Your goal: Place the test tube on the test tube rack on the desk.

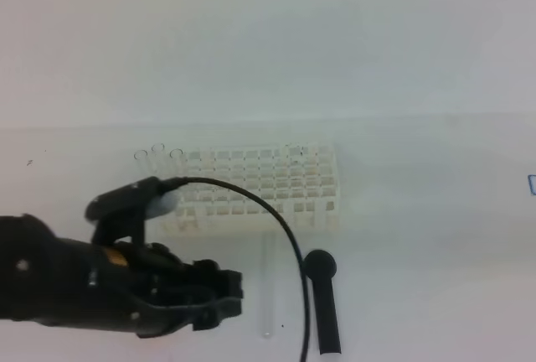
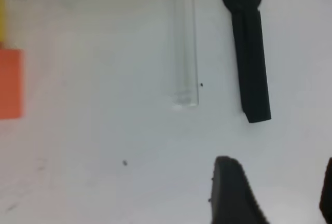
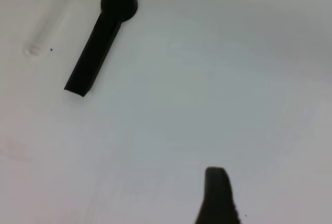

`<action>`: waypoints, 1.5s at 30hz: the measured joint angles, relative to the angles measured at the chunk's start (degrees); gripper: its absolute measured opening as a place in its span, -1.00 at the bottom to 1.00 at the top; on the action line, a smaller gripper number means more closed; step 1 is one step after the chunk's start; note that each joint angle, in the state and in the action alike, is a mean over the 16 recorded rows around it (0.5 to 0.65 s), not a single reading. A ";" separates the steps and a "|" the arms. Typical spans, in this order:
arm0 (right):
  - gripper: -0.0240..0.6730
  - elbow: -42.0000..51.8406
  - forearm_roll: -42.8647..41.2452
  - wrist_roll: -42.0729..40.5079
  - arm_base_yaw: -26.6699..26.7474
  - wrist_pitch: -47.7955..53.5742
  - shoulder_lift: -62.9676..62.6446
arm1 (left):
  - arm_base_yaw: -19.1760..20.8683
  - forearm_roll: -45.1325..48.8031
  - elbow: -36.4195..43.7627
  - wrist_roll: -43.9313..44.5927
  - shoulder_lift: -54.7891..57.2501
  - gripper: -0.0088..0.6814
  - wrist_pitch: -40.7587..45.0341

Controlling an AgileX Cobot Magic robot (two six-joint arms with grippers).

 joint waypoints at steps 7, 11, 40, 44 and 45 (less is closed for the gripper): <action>0.44 -0.02 0.80 -0.74 0.03 1.16 1.79 | -5.03 1.72 -4.34 -1.38 11.49 0.05 -2.47; 0.45 -0.04 1.05 -0.98 0.03 1.41 1.96 | -6.26 3.63 -8.48 -1.91 18.12 0.05 -1.93; 0.43 -0.06 2.08 -1.21 0.03 3.17 2.31 | -6.42 14.44 -20.17 -5.58 34.92 0.05 3.90; 0.42 -0.06 2.20 -1.34 0.03 2.99 2.33 | -6.44 14.44 -20.17 -5.48 35.20 0.05 4.40; 0.42 -0.06 2.24 -1.39 0.03 2.93 2.33 | -6.45 14.44 -20.17 -5.42 35.17 0.05 4.52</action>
